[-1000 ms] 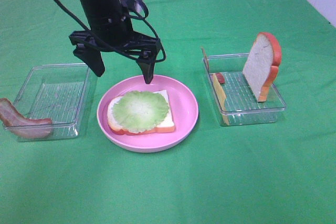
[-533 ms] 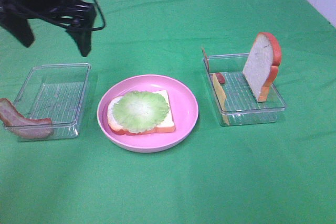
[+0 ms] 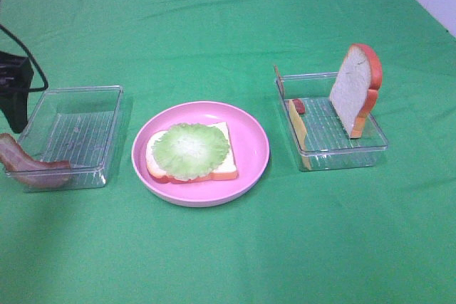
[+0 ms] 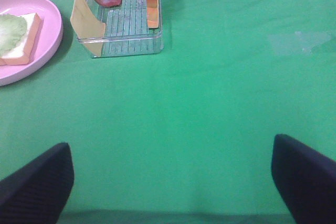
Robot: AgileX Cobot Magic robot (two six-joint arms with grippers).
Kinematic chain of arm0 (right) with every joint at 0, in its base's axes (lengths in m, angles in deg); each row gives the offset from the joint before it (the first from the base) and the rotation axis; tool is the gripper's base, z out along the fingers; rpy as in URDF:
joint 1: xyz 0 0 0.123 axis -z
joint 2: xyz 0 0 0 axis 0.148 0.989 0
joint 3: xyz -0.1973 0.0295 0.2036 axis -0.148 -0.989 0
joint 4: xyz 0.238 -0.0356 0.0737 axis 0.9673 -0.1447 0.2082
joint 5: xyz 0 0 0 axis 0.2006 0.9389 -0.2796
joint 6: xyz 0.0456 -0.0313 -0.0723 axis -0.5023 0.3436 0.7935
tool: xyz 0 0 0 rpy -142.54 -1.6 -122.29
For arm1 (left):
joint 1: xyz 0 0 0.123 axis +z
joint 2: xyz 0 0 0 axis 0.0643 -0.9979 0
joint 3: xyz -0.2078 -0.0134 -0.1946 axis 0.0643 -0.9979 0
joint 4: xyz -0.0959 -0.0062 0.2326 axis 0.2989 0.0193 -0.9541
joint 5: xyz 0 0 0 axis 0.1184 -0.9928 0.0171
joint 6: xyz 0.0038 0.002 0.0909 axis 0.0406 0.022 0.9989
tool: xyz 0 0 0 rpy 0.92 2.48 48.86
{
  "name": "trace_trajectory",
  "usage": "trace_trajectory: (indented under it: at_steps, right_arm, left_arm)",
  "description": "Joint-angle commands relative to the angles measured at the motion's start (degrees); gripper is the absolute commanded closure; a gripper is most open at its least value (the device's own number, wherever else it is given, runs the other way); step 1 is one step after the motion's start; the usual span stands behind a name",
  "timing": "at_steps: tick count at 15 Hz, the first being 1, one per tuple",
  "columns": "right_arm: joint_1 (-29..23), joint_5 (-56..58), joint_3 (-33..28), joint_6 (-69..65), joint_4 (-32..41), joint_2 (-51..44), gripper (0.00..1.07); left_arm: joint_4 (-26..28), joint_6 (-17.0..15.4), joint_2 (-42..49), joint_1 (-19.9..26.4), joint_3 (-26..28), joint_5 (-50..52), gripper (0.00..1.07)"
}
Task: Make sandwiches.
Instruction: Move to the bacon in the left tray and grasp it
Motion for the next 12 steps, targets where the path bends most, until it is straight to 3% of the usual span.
trace_trajectory:
  at_steps: [1,12]
  right_arm:
    - [0.1,-0.2,-0.1,0.6,0.1,-1.4,0.09]
    - [0.1,-0.2,-0.1,0.6,0.1,-1.4,0.09]
  left_arm:
    - [1.0,0.9,0.2,1.4,-3.2,5.7,0.06]
    - [2.1,1.9,-10.9,2.3,-3.4,15.9,0.1]
